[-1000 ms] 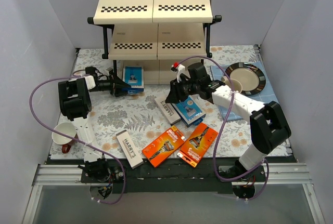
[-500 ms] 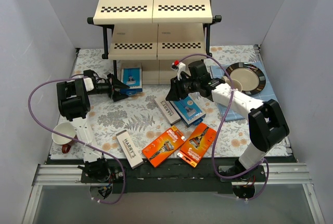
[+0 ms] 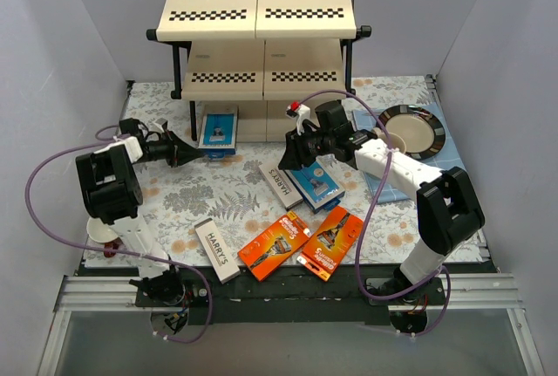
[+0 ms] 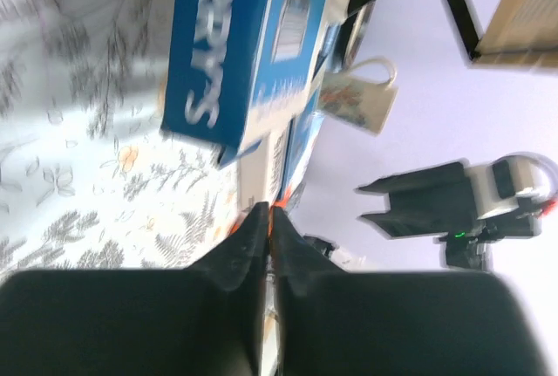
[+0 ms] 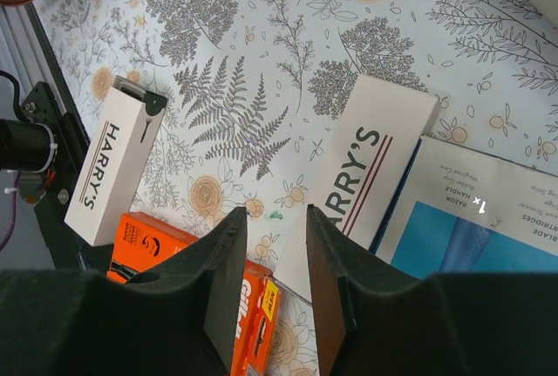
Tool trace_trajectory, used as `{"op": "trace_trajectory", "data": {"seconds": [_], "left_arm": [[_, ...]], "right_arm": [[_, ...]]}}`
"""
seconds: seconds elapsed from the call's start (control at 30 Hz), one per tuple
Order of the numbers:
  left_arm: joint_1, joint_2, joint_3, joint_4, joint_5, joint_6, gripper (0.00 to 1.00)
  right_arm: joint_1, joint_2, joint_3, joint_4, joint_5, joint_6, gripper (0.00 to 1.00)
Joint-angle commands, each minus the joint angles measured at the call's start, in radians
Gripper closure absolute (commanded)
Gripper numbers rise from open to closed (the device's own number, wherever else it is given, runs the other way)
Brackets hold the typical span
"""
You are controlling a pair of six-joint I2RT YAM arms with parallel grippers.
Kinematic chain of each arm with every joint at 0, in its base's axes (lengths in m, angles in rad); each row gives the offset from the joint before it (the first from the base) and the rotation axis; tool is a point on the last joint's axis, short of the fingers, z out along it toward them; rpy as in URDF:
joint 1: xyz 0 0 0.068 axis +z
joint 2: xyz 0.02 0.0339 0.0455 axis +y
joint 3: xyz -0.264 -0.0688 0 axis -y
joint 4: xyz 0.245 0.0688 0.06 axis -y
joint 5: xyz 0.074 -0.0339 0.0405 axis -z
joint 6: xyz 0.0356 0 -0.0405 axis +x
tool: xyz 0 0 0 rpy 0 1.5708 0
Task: Place and organize the shaving razors onto the shelf
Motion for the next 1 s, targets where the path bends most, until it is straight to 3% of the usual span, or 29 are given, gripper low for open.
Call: {"op": "trace_trajectory", "data": {"seconds": [0.0, 0.1, 0.33, 0.97], "left_arm": [[-0.017, -0.148, -0.118, 0.088, -0.041, -0.04, 1.0], [-0.035, -0.175, -0.179, 0.168, -0.055, -0.111, 1.0], [-0.047, -0.106, -0.167, 0.289, -0.101, -0.22, 1.0], [-0.141, 0.151, 0.089, 0.424, -0.086, -0.405, 1.0]], "right_arm": [[-0.003, -0.008, 0.062, -0.024, 0.009, -0.052, 0.59], [-0.005, -0.021, 0.062, -0.037, 0.037, -0.081, 0.59], [-0.009, -0.044, 0.034, -0.056, 0.051, -0.093, 0.59], [-0.058, 0.003, 0.045, -0.057, 0.063, -0.109, 0.59]]}}
